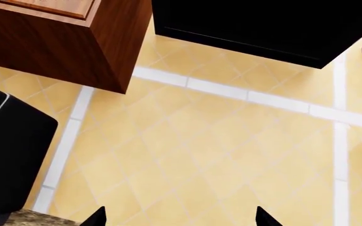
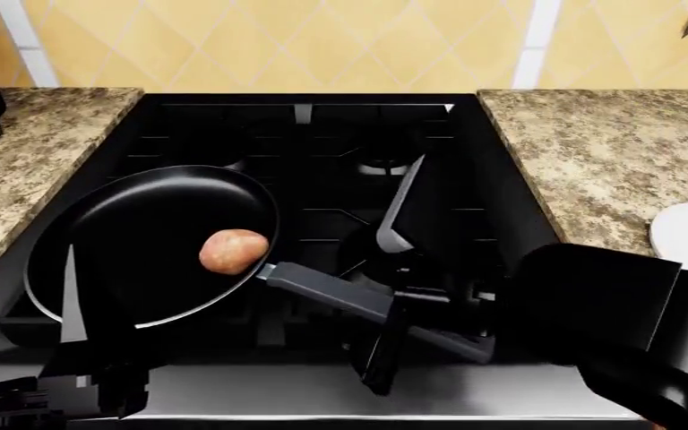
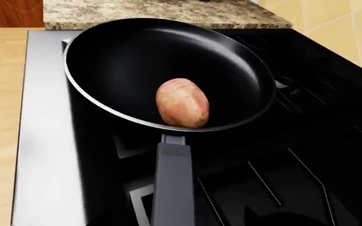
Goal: Pick up the pan and dump the vegetables in it onto the plate. Then return the pan to the stove.
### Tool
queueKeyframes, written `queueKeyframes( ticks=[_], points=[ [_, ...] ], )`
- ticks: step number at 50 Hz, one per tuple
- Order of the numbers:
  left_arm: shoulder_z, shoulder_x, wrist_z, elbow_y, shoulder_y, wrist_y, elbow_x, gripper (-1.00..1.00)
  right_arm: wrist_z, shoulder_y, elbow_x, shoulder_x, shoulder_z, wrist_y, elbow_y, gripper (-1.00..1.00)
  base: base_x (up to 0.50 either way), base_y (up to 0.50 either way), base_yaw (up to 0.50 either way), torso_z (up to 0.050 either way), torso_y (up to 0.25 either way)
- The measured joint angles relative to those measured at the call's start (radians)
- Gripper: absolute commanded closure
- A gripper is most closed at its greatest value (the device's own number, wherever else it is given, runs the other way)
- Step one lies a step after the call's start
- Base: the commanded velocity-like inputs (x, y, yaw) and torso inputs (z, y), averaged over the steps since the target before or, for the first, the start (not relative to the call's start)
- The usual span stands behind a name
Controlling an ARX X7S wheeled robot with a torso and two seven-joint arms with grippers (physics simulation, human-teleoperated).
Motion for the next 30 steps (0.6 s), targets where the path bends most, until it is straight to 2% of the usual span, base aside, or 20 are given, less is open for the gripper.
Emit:
queueKeyframes(
  ticks=[24,25,30],
  points=[
    [0.005,-0.014,-0.013,0.001,0.001,0.005,-0.006,-1.0,-0.031,0.026,-0.065,-0.06,-0.082,0.022,0.13,-1.0,0.0,0.0,0.0,0.0,0.0],
    [0.006,-0.015,-0.013,0.0,0.001,0.006,-0.006,-1.0,-0.032,0.027,-0.065,-0.061,-0.083,0.022,0.131,1.0,0.0,0.0,0.0,0.0,0.0],
    [0.009,-0.017,-0.015,-0.003,0.0,0.007,-0.005,-1.0,-0.042,0.029,-0.058,-0.062,-0.09,0.022,0.132,1.0,0.0,0.0,0.0,0.0,0.0]
  ],
)
